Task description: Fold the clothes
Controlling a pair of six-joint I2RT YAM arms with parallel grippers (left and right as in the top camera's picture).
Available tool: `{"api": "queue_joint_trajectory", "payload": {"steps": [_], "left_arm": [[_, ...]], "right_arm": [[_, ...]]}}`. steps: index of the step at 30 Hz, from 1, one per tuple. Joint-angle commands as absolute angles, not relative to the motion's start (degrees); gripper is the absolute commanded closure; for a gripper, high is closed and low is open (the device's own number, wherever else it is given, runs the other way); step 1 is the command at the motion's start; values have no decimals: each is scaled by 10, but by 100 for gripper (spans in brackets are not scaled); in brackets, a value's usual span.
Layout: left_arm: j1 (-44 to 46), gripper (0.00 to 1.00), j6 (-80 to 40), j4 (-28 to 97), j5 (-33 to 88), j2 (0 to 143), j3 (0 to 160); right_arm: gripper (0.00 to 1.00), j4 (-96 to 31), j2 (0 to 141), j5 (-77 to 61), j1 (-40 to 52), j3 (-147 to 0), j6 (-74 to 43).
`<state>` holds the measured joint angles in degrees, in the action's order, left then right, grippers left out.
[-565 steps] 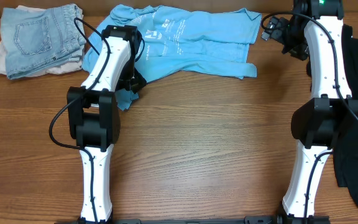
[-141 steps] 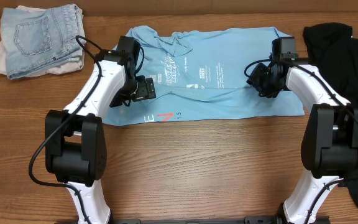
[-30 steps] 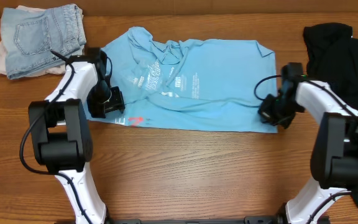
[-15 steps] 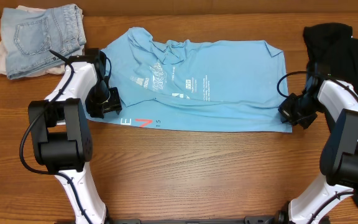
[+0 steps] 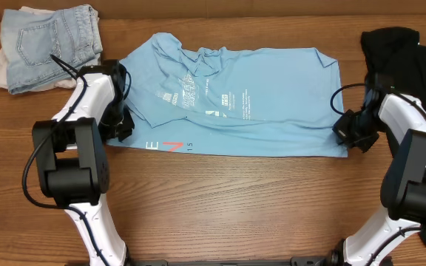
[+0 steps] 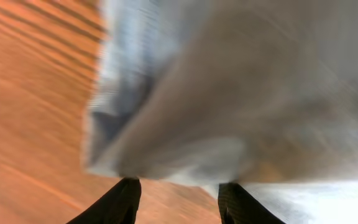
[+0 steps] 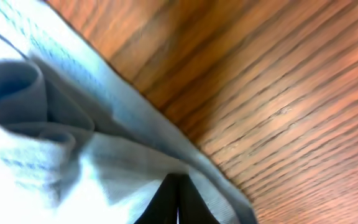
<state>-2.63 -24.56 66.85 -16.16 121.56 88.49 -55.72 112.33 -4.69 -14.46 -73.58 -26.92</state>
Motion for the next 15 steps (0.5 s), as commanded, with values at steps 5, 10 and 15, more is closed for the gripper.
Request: {"api": "queue_joint_trajectory", "payload": {"steps": [5, 10, 15], "left_arm": [[-34, 80, -178, 626, -116, 1173, 898], [-31, 80, -137, 578, -36, 1173, 898], [-39, 91, -137, 577, -29, 1182, 896]], "right_arm": [[96, -568, 1134, -48, -151, -785, -250], [96, -572, 1134, -54, -151, -785, -251], [96, -574, 1134, -56, -151, -785, -251]]}}
